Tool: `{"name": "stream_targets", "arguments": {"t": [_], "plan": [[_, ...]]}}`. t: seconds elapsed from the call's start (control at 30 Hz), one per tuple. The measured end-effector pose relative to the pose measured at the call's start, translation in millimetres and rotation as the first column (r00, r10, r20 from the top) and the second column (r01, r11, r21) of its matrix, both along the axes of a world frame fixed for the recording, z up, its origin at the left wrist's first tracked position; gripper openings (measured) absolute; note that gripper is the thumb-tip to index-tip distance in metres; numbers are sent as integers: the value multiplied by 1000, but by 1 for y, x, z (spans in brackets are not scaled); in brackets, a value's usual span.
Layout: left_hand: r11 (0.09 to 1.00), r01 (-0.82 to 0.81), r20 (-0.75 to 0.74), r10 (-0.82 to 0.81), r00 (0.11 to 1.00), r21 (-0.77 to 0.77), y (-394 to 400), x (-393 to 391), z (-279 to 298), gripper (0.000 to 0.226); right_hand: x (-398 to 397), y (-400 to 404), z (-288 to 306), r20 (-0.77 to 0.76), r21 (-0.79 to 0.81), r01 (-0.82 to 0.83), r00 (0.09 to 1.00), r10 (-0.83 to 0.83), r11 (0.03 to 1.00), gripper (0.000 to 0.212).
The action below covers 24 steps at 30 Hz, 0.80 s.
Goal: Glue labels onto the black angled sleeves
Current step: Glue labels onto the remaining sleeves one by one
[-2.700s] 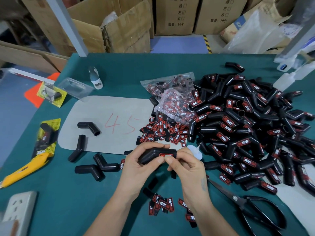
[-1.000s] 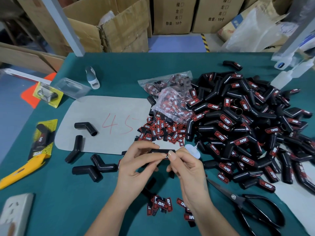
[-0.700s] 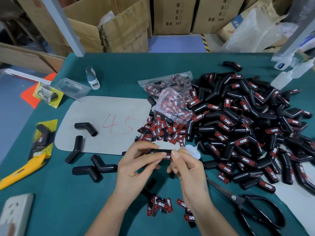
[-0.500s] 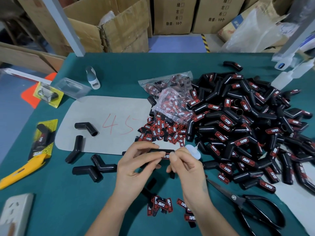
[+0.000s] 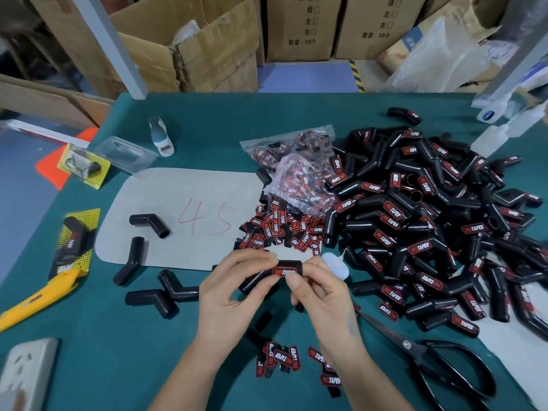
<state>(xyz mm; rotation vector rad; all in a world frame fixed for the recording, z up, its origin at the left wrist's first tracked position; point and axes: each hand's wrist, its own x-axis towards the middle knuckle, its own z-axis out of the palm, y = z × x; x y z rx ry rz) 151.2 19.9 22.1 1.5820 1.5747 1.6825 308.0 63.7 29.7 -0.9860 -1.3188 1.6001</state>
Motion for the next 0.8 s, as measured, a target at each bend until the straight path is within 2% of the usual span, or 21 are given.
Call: {"name": "stream_targets", "arguments": {"t": [0.13, 0.3, 0.4, 0.5, 0.7, 0.8], "plan": [[1000, 11, -33, -11, 999, -3, -2, 6, -2, 36, -3, -3, -3, -56, -67, 31, 998, -34, 997, 24], [991, 45, -90, -34, 995, 123, 0, 6, -7, 33, -2, -5, -7, -67, -92, 53, 996, -59, 994, 45], [989, 66, -117, -50, 992, 135, 1, 2, -8, 23, -1, -3, -8, -40, -53, 44, 998, -46, 998, 39], [992, 96, -103, -87, 991, 85, -1, 1, -9, 24, -1, -3, -8, -4, -9, 43, 999, -43, 999, 40], [997, 78, -38, -77, 996, 27, 0, 2, -6, 20, 0, -2, -8, 35, -1, 38, 999, -38, 999, 53], [996, 86, 20, -86, 996, -5, 0, 4, -4, 19, 0, -2, -4, 57, 23, 30, 998, -31, 999, 38]]}}
